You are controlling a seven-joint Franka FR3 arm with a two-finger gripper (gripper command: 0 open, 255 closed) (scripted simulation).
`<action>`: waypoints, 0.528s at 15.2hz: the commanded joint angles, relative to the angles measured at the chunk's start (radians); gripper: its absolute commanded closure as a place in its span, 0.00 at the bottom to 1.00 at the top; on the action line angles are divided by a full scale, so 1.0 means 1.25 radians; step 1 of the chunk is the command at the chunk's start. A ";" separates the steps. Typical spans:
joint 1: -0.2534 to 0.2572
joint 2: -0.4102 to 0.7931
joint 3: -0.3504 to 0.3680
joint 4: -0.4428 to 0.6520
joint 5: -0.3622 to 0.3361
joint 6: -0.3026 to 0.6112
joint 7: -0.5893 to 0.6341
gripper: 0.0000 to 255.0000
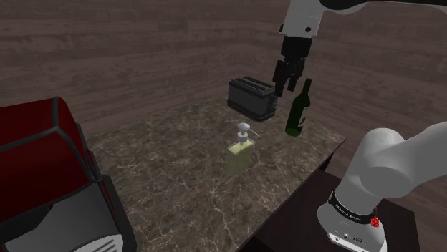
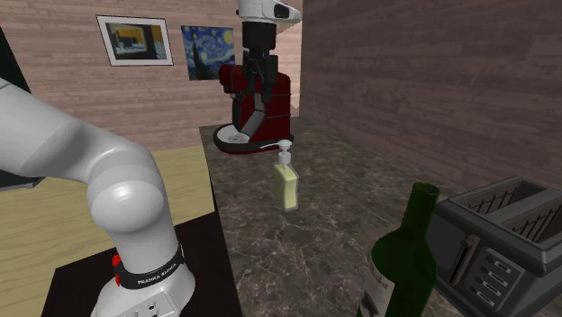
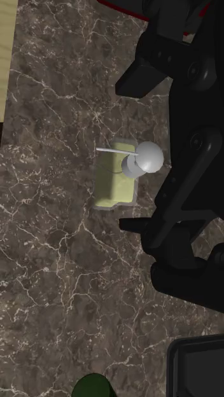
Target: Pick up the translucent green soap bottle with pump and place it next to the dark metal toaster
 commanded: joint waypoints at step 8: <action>-0.007 0.102 0.098 -0.077 -0.029 0.193 0.097 0.00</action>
